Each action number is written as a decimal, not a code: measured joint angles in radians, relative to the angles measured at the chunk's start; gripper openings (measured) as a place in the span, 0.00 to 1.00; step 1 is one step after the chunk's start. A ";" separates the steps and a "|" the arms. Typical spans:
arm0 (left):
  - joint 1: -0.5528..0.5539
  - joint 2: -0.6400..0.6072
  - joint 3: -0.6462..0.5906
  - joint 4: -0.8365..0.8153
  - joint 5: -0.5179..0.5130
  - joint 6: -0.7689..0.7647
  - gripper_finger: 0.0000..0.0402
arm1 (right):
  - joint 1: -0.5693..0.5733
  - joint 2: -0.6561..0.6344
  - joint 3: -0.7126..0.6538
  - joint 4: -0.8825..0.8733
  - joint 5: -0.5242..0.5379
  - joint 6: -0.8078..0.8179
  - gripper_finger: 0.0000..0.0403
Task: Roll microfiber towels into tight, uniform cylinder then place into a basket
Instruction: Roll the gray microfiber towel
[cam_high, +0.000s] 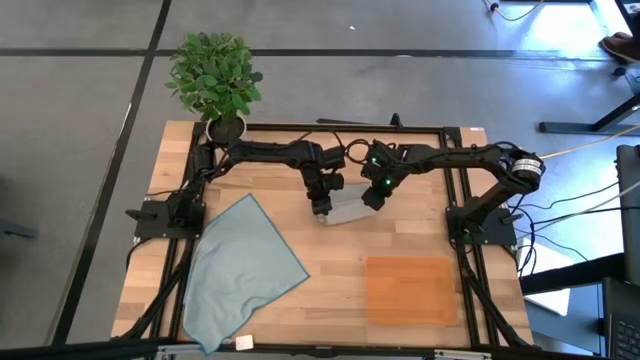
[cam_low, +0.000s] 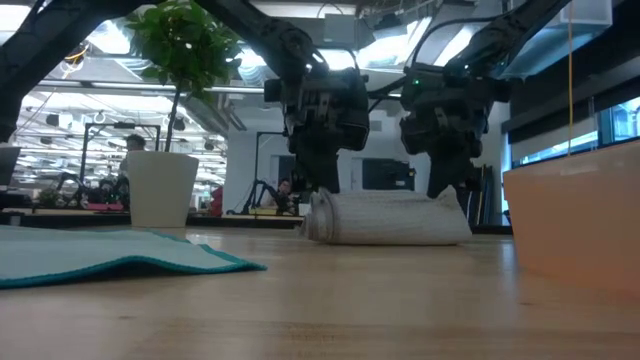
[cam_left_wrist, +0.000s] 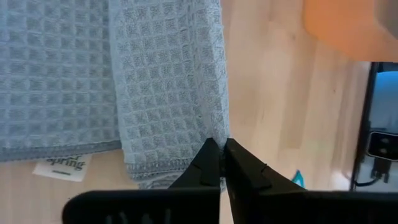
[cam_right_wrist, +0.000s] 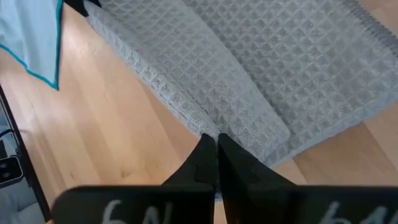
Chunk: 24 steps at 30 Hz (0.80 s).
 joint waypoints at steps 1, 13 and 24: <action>0.000 0.000 0.000 0.000 0.013 -0.005 0.00 | 0.000 0.000 0.000 0.000 -0.001 0.000 0.01; -0.011 0.011 0.000 0.020 -0.040 -0.028 0.00 | 0.000 0.000 0.000 0.003 0.025 0.030 0.01; 0.005 0.011 0.000 0.050 -0.151 -0.050 0.00 | -0.001 0.001 0.000 0.025 0.173 0.034 0.01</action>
